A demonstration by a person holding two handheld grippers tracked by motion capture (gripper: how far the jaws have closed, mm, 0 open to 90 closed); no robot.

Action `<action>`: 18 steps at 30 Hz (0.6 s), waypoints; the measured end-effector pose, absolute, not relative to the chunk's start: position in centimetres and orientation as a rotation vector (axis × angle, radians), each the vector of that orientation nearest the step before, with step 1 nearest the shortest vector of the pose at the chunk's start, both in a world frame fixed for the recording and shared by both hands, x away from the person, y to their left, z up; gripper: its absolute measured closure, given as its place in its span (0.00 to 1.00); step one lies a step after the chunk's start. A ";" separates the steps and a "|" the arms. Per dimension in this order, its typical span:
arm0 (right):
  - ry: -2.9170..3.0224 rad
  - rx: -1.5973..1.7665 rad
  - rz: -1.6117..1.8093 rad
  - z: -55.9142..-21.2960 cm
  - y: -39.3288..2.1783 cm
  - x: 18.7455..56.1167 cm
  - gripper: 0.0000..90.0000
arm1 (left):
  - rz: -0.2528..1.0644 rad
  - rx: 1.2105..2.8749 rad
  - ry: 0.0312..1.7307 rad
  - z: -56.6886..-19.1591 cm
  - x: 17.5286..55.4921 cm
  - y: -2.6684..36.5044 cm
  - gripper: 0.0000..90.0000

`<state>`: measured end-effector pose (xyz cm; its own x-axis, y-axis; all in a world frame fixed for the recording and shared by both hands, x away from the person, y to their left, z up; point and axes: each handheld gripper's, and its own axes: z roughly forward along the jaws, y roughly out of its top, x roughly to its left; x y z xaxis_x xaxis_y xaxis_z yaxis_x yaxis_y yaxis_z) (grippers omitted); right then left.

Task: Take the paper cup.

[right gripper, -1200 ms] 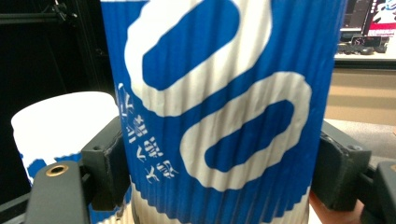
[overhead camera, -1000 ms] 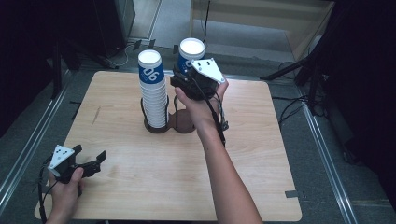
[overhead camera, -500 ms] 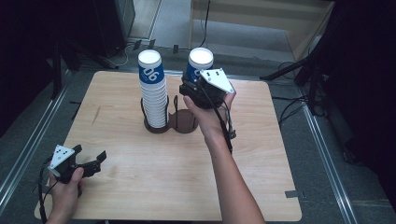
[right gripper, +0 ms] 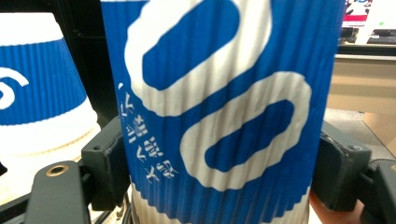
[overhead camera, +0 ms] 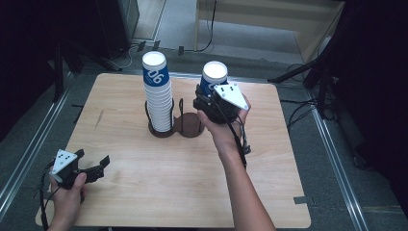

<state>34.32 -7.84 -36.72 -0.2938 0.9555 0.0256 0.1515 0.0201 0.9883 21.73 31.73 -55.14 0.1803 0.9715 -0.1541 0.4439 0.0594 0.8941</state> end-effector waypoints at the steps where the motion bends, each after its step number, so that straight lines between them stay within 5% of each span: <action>1: 1.545 1.168 1.355 -36.9 -8.0 34.3 0.23 | 0.722 1.534 1.407 -55.1 21.7 31.7 0.02; 18: 1.561 1.203 1.322 -40.0 -10.6 32.3 0.22 | 0.753 1.557 1.399 -55.1 21.7 31.4 0.02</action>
